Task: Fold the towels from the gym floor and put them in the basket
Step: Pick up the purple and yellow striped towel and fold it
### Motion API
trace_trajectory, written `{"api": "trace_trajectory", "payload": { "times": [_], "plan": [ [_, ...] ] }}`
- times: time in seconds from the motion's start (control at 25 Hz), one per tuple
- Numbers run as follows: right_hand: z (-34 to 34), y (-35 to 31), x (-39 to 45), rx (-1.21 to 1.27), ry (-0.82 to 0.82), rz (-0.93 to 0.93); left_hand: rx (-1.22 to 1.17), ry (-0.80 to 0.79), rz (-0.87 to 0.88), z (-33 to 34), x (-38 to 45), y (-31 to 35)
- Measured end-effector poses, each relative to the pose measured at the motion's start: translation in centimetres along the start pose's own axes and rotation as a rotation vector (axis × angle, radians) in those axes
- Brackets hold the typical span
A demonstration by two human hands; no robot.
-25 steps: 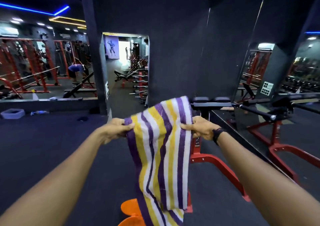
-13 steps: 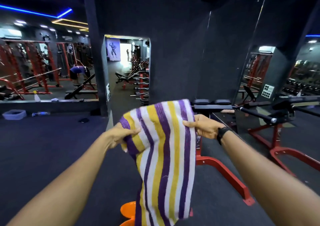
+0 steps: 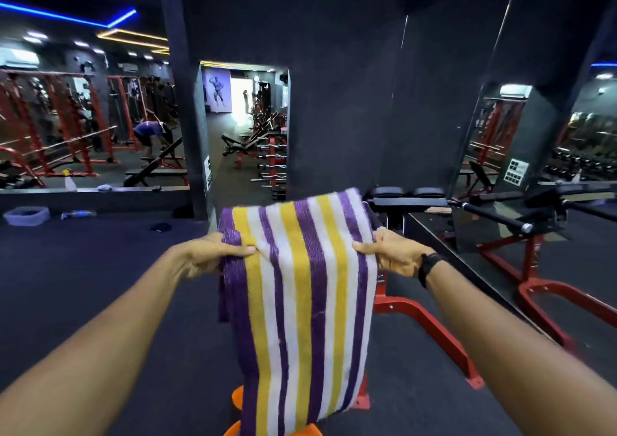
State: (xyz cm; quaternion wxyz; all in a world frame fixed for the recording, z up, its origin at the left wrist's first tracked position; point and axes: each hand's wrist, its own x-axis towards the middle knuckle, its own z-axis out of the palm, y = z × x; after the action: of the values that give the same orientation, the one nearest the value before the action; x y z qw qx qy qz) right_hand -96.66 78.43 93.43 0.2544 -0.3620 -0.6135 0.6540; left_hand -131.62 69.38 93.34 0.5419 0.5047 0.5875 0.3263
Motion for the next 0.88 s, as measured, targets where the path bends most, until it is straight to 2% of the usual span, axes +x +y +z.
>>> {"api": "trace_trajectory", "payload": {
  "times": [0.08, 0.16, 0.28, 0.36, 0.4, 0.44, 0.52, 0.6, 0.76, 0.88],
  "plan": [
    [0.3, 0.6, 0.3, 0.052, 0.098, 0.024, -0.106, 0.085, -0.004, 0.2, -0.1, -0.1],
    [0.5, -0.4, 0.7, 0.041, 0.126, 0.063, -0.143, 0.146, -0.004, 0.4, -0.2, 0.9],
    [0.0, -3.1, 0.6, 0.175, 0.088, -0.061, -0.324, 0.162, 0.163, 0.0, 0.5, 2.9],
    [0.0, -4.6, 0.3, 0.043, 0.043, -0.044, -0.176, 0.135, 0.186, 0.2, 0.1, 3.8],
    [0.1, -4.7, 0.2, -0.053, 0.058, 0.000, -0.091, 0.185, 0.164, 0.4, -0.1, 3.9],
    [0.1, -4.7, 0.5, -0.109, 0.104, 0.014, -0.105, 0.257, 0.155, 0.3, 0.0, 3.9],
    [0.0, -4.8, 1.0, -0.074, 0.233, -0.035, -0.288, 0.366, 0.212, -0.1, 0.4, 4.1],
    [-0.3, -5.2, 1.0, 0.012, 0.309, -0.076, -0.363, 0.400, 0.223, -0.4, 0.3, 4.8],
    [-0.3, -5.4, 0.9, 0.033, 0.313, -0.064, -0.314, 0.368, 0.172, -0.2, 0.1, 5.7],
    [-0.1, -6.0, 0.6, 0.104, 0.301, -0.138, -0.402, 0.435, 0.267, -0.1, 0.0, 6.4]
  ]
}}
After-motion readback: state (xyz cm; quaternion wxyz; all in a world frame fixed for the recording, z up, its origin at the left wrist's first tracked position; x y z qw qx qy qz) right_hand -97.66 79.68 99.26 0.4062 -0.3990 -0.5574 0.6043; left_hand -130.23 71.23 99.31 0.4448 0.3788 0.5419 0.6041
